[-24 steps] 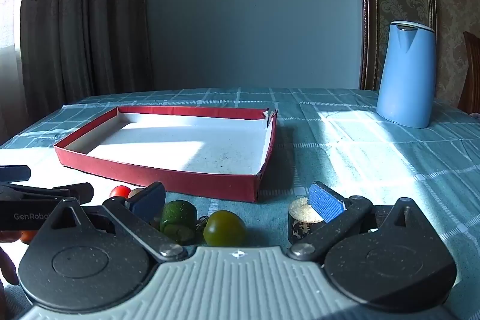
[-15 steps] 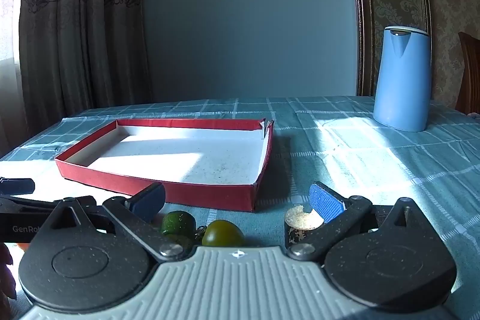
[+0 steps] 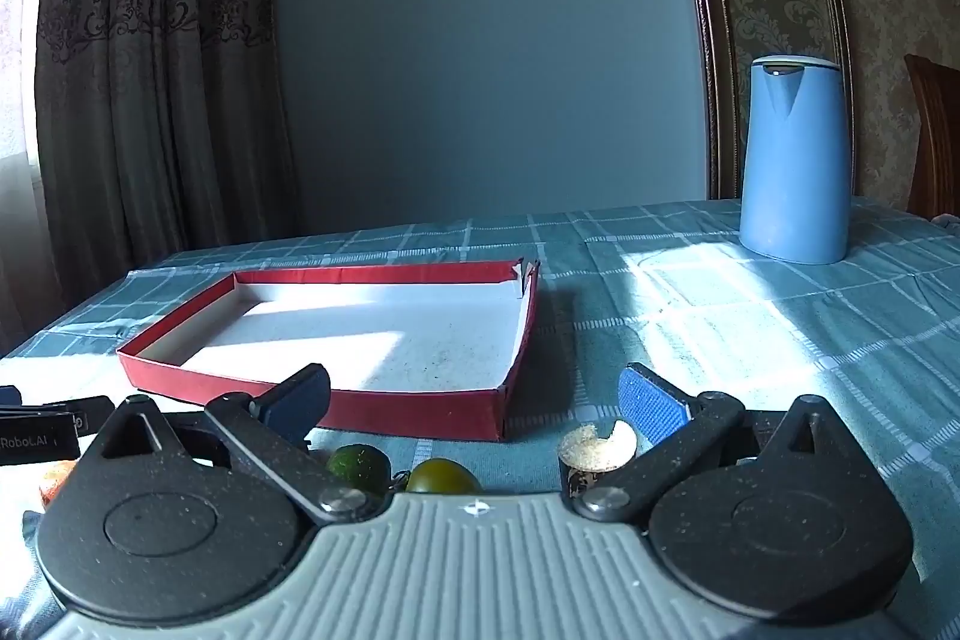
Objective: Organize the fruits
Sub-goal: 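Move both grippers down toward the loose produce beside the red tray, then close the left gripper on the orange tangerine while the right gripper grasps the dark cylinder, then carry the tangerine and dark cylinder into the red tray and open both grippers, then lift both open grippers out of the tray, then move both grippers toward the tomatoes beside the tray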
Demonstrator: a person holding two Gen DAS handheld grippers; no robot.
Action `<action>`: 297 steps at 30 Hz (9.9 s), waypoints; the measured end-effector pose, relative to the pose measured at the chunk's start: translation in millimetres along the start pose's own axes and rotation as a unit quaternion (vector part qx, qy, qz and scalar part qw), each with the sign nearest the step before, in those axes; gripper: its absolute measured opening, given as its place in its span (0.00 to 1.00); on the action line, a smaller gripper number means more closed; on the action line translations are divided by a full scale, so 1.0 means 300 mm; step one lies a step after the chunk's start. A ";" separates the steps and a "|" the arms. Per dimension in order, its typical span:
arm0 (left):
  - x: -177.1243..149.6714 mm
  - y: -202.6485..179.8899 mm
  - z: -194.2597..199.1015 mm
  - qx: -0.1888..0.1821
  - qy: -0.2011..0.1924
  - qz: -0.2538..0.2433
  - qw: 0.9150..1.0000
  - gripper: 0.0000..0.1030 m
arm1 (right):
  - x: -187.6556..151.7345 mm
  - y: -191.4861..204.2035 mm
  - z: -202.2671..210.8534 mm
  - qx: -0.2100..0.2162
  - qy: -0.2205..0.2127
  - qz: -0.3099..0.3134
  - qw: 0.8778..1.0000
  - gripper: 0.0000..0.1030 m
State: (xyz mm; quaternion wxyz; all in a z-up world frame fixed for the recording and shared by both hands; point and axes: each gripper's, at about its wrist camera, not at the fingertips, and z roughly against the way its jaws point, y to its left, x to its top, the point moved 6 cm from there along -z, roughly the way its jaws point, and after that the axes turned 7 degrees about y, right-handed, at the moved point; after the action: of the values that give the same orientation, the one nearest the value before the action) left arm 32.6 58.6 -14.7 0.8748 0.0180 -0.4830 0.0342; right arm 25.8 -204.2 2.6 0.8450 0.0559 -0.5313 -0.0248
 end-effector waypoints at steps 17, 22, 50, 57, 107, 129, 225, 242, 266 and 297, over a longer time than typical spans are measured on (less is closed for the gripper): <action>-0.046 0.027 0.001 -0.014 0.024 0.013 1.000 1.00 | -0.019 0.000 -0.018 0.014 0.025 -0.007 1.000 1.00; -0.045 0.024 -0.006 -0.013 0.026 0.004 1.000 1.00 | -0.018 0.004 -0.019 0.012 0.026 -0.001 1.000 1.00; -0.117 0.018 0.050 -0.017 0.038 -0.052 0.998 1.00 | -0.018 -0.003 -0.021 0.010 0.027 -0.005 1.000 1.00; -0.119 0.019 0.039 -0.017 0.049 -0.049 0.997 1.00 | -0.017 -0.007 -0.019 0.013 0.027 -0.009 0.999 1.00; -0.140 -0.032 0.011 -0.094 0.081 -0.056 0.991 0.39 | -0.035 -0.305 0.109 -0.049 0.015 0.018 0.999 1.00; -0.150 -0.054 0.018 -0.067 0.070 -0.084 0.992 0.39 | -0.074 -0.205 -0.148 0.022 0.145 0.061 0.987 0.42; -0.020 -0.005 -0.056 -0.014 0.029 -0.057 0.998 0.92 | 0.086 -0.104 -0.302 0.047 0.076 0.000 0.996 0.76; -0.027 -0.011 -0.166 -0.137 0.138 -0.001 0.981 0.96 | 0.075 -0.089 -0.280 0.044 0.073 0.017 0.996 0.76; -0.026 0.027 -0.117 -0.112 0.109 -0.011 0.988 0.95 | 0.010 -0.114 -0.154 0.084 0.098 0.035 0.991 0.76; -0.049 -0.092 -0.049 -0.138 0.057 -0.109 0.983 0.70 | -0.104 0.002 -0.153 0.112 0.146 0.131 0.974 0.44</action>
State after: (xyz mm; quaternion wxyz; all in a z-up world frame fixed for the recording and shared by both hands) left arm 39.2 31.4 -34.9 0.8935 -0.0524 -0.4274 -0.1273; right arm 53.7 -197.2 -44.9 0.8977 0.0833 -0.4041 0.1544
